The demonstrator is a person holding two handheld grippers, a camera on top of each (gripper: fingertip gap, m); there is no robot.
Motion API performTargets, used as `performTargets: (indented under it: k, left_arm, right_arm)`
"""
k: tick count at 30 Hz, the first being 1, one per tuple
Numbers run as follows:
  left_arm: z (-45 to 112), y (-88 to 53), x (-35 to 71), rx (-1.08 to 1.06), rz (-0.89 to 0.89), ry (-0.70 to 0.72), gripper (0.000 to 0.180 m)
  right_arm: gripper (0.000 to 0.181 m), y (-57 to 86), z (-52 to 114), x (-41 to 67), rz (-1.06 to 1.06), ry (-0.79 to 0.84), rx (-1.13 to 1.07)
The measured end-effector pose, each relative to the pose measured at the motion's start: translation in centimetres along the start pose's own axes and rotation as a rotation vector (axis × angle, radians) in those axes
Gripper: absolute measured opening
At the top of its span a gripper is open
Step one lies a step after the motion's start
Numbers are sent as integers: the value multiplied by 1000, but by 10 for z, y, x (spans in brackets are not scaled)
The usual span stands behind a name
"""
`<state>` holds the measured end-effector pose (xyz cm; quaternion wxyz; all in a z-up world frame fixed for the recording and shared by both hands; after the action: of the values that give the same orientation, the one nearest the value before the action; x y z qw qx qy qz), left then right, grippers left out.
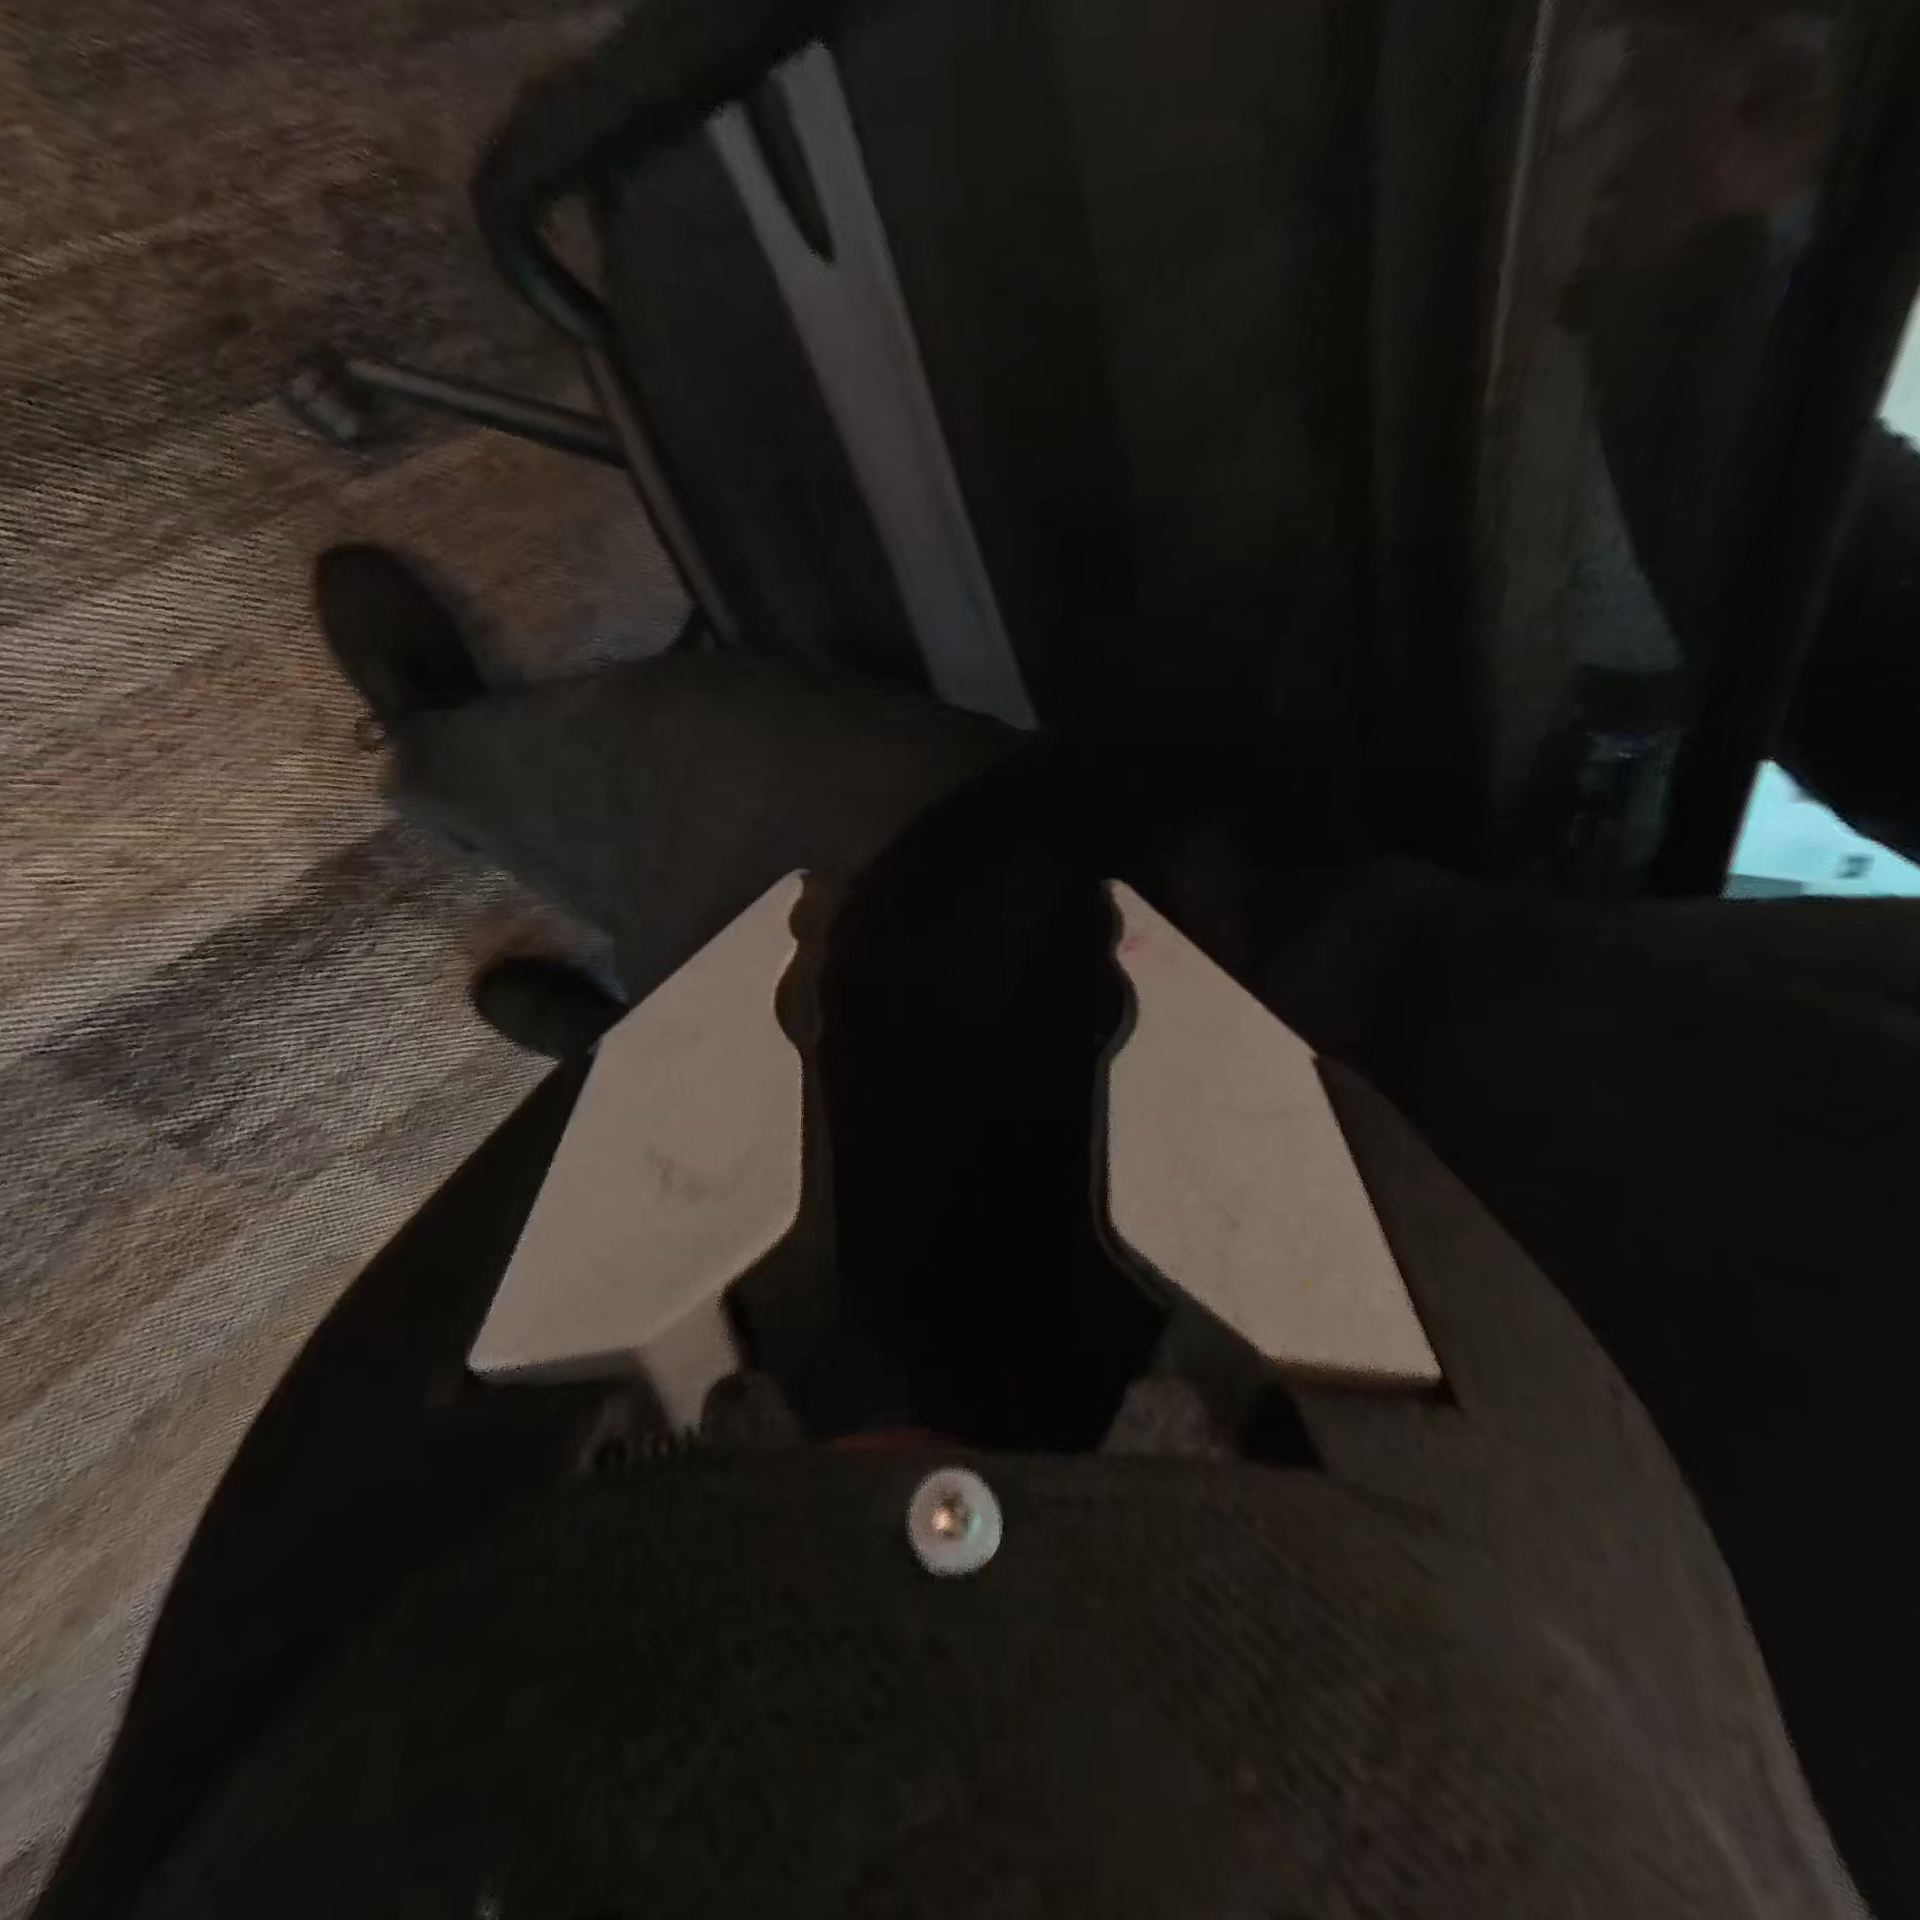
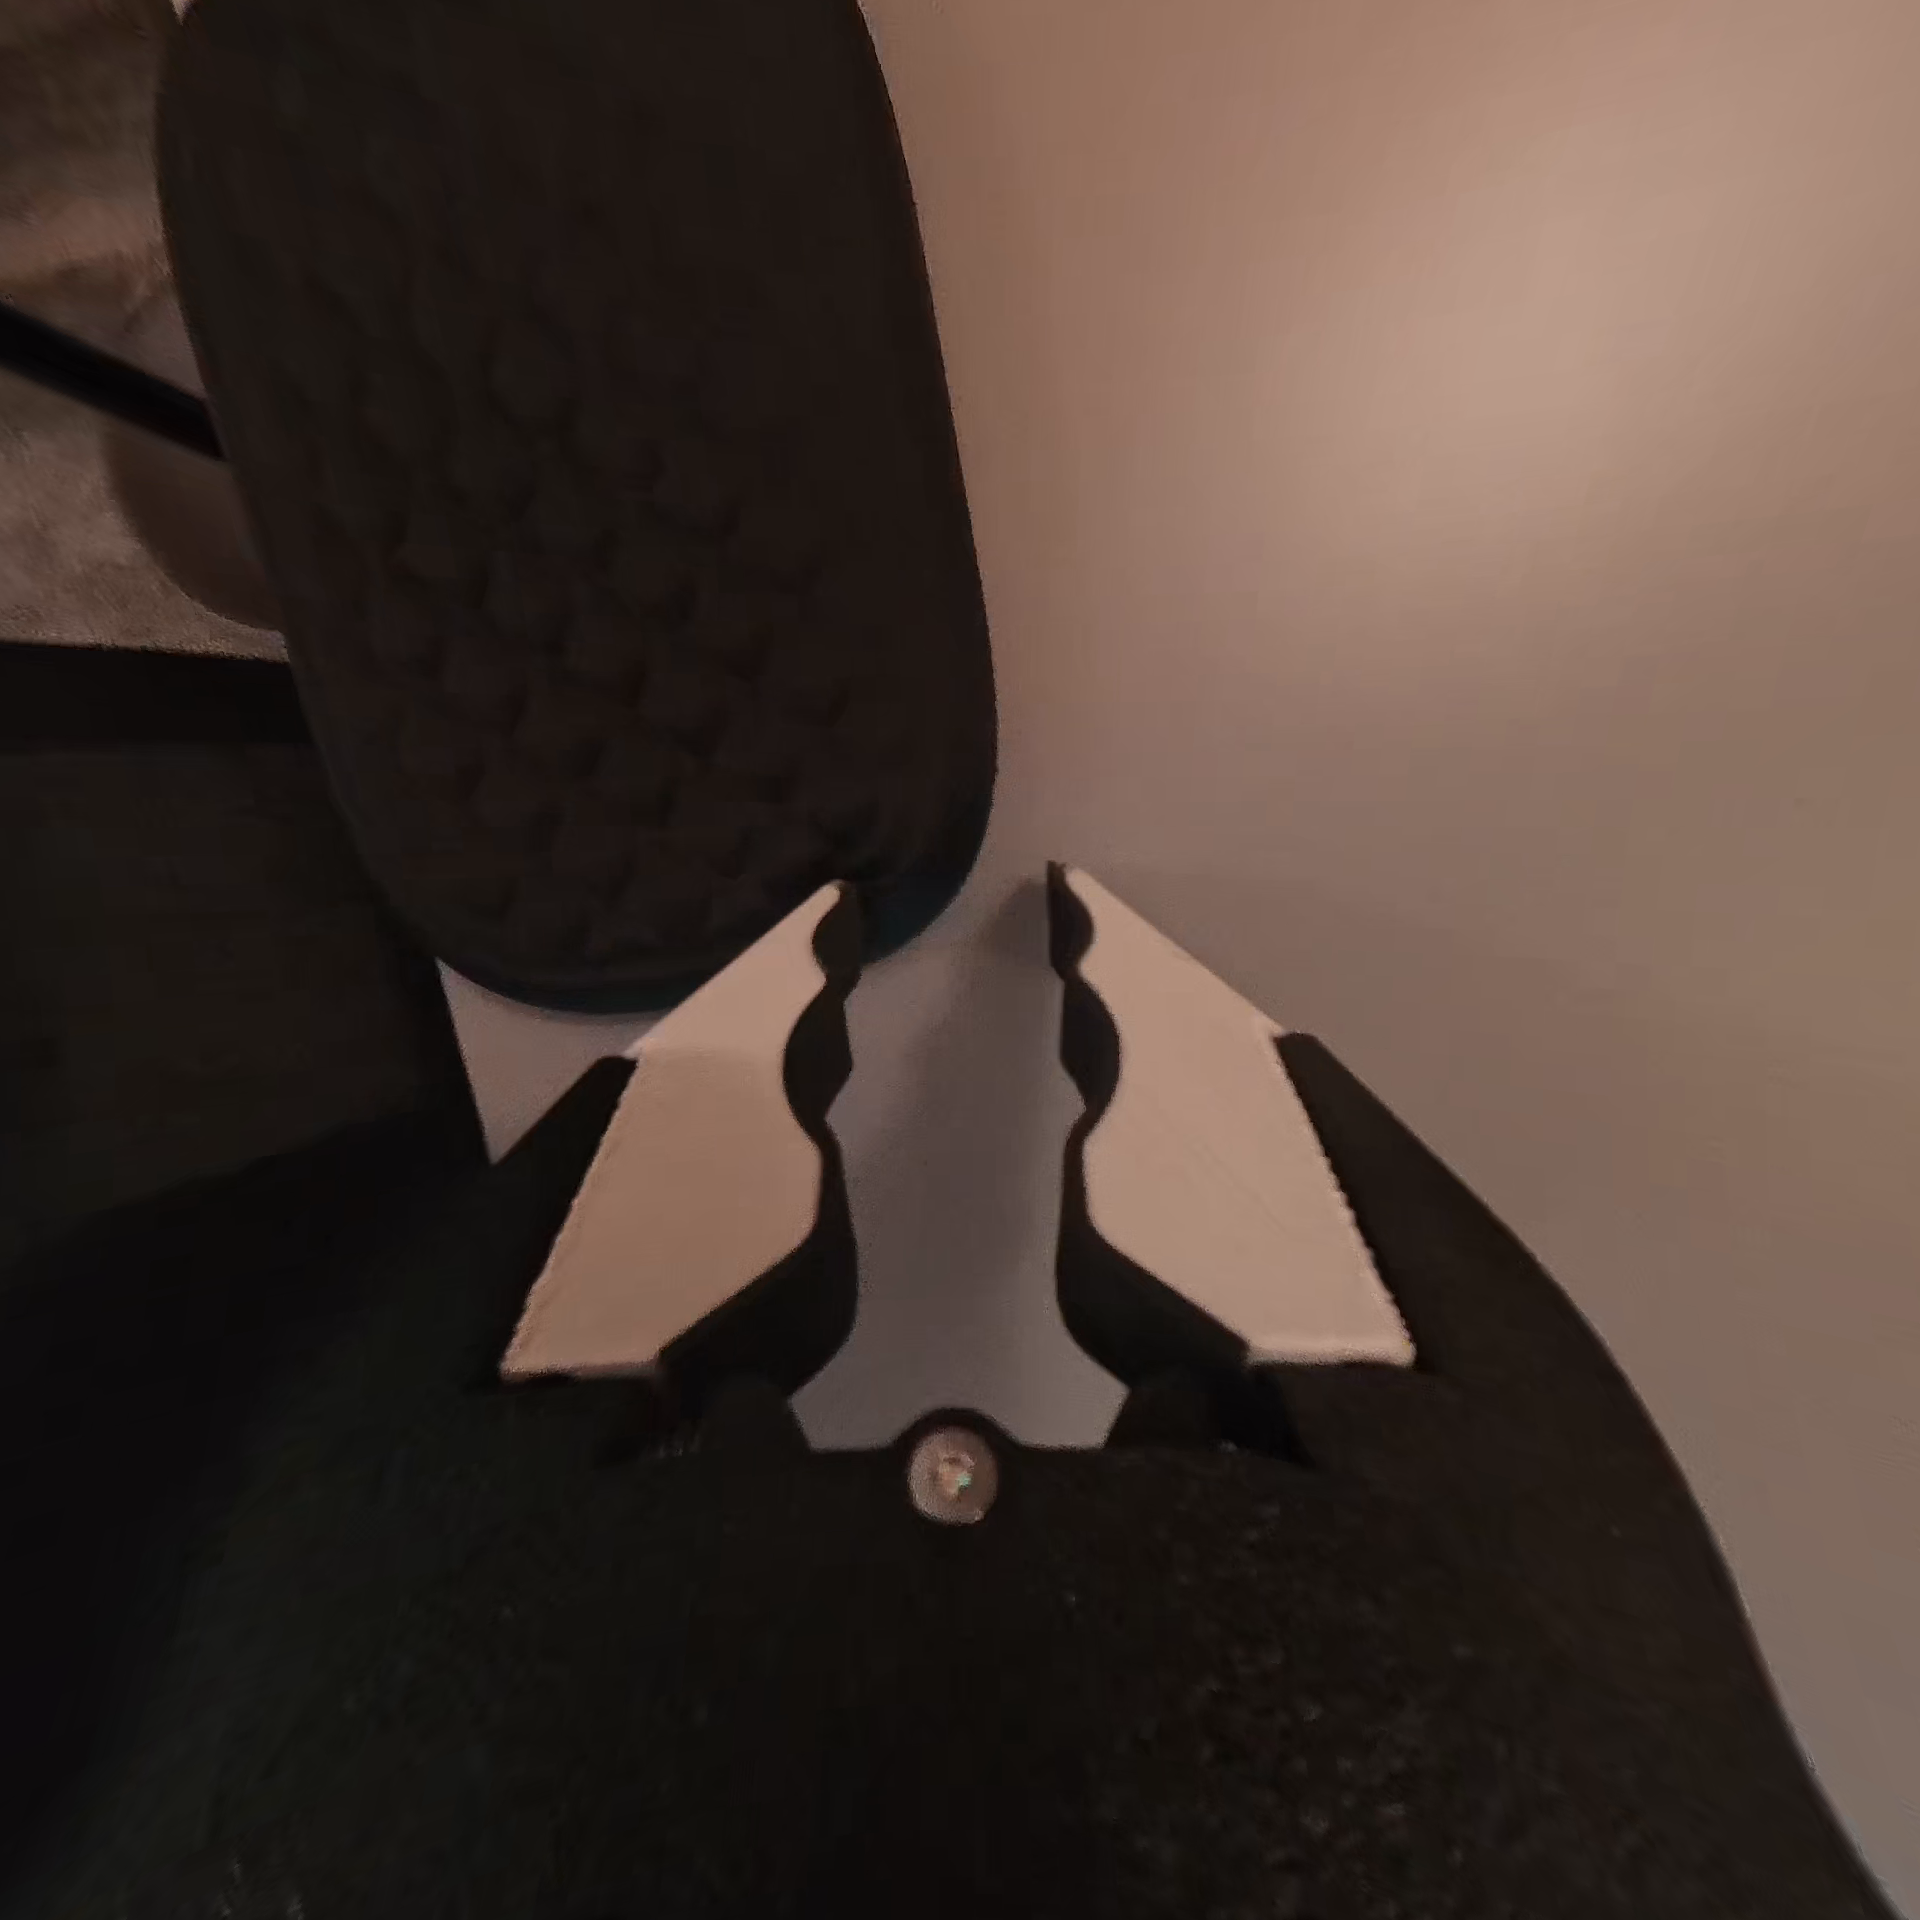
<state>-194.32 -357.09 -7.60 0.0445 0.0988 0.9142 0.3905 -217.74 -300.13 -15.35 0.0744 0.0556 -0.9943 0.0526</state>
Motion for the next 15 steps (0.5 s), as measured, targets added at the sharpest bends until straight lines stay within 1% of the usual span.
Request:
performTargets:
  k: [2, 5, 7, 9, 10, 11, 15]
  left_arm:
    - [-18, -12, 19, 89, 30, -20, 50]
    - [-30, -29, 45, 139, 39, -49, 50]
    - [-29, -31, 62, 82, 26, -81, 50]
    - [-24, -30, 81, 36, 48, -123, 49]
    - [-22, -32, 93, 31, 78, -149, 50]
    - [-20, -33, 103, 33, 117, -176, 50]
    - [-19, -41, 138, 48, 281, -263, 50]
  right_arm:
    - [51, 6, -1, -4, -13, 8, -3]
    - [66, 16, 1, -11, 88, 69, 82]
    - [64, 17, 1, -10, 136, 129, 97]
    - [62, 14, 1, -12, 162, 134, 77]
    - [55, 12, 0, -13, 184, 136, 76]
    - [53, 10, -2, -17, 210, 125, 58]
    - [52, -1, -15, -39, 243, 66, -72]
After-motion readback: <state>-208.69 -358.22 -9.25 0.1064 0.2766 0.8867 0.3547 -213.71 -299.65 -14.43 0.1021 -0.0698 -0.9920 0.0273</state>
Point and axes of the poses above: each gripper's, where its closed fingertips meet, z out along the fingers, x out of its top, y = z × x across the jaws, the point moved 2 cm from there along -z, back along the fingers, and after that the axes turned 13 degrees about -y, right-handed, at the moved point
